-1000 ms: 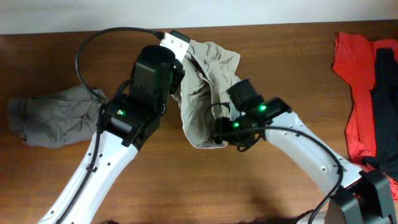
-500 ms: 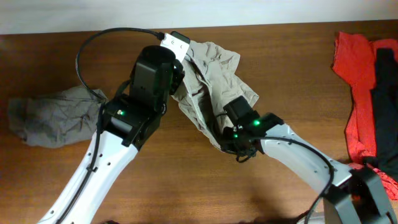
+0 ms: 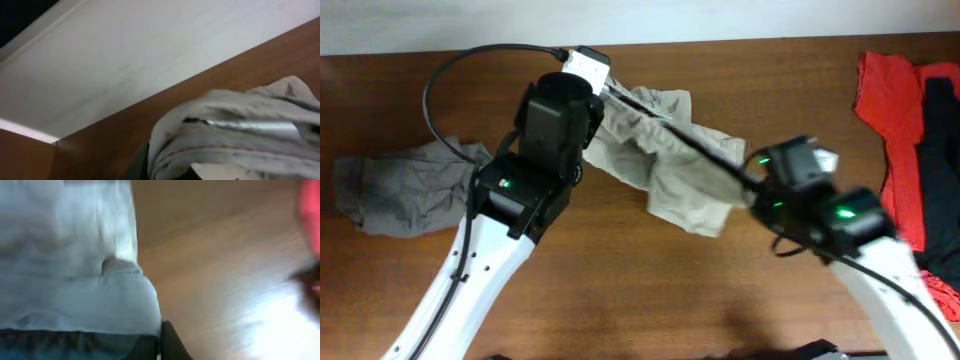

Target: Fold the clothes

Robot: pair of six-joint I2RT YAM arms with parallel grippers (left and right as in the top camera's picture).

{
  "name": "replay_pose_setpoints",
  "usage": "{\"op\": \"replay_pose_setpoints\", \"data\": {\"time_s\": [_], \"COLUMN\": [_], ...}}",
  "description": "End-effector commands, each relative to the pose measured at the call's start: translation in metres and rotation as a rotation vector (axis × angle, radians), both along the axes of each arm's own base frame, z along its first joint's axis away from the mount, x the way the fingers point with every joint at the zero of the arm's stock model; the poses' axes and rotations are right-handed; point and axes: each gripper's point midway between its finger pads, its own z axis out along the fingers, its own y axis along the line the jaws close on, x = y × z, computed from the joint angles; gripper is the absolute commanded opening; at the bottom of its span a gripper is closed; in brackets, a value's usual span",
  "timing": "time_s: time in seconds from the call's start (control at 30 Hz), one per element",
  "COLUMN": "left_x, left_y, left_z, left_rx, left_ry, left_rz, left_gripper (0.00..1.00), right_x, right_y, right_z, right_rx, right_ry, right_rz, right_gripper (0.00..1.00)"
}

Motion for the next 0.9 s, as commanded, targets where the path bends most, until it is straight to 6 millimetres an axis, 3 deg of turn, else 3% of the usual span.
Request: {"op": "replay_pose_setpoints", "data": {"time_s": [0.0, 0.1, 0.23, 0.27, 0.3, 0.37, 0.47, 0.6, 0.73, 0.87], "left_x": [-0.010, -0.016, -0.028, -0.032, -0.038, -0.046, -0.059, -0.074, -0.094, -0.111], "left_y": [0.027, 0.036, 0.048, 0.048, 0.046, 0.041, 0.025, -0.019, -0.072, -0.113], "left_z": [0.045, 0.055, 0.075, 0.081, 0.090, 0.101, 0.104, 0.070, 0.019, -0.026], "left_rx": [-0.034, -0.046, -0.072, -0.084, -0.101, -0.129, -0.166, -0.247, -0.359, -0.477], "left_ry": [-0.110, -0.134, -0.183, -0.197, -0.217, -0.239, -0.223, -0.044, 0.223, 0.486], "left_rz": [0.075, 0.090, 0.097, 0.083, 0.055, 0.010, -0.108, -0.350, -0.606, -0.797], "left_gripper": [0.19, 0.29, 0.29, 0.26, 0.15, 0.04, 0.06, 0.27, 0.39, 0.46], "right_x": [0.003, 0.001, -0.004, -0.004, -0.005, -0.007, -0.012, -0.015, -0.011, -0.010], "right_y": [-0.048, -0.069, -0.085, -0.084, -0.080, -0.073, -0.068, -0.067, -0.067, -0.067], "right_z": [0.059, 0.099, 0.155, 0.167, 0.188, 0.207, 0.218, 0.212, 0.207, 0.207], "right_rx": [-0.108, -0.121, -0.114, -0.110, -0.104, -0.087, -0.062, -0.060, -0.061, -0.061], "right_ry": [-0.155, -0.238, -0.356, -0.384, -0.437, -0.487, -0.511, -0.480, -0.457, -0.456], "right_rz": [-0.101, -0.145, -0.166, -0.144, -0.097, -0.050, -0.030, -0.026, -0.025, -0.025], "right_gripper": [0.04, 0.04, 0.04, 0.04, 0.04, 0.04, 0.04, 0.04, 0.04, 0.04]}}
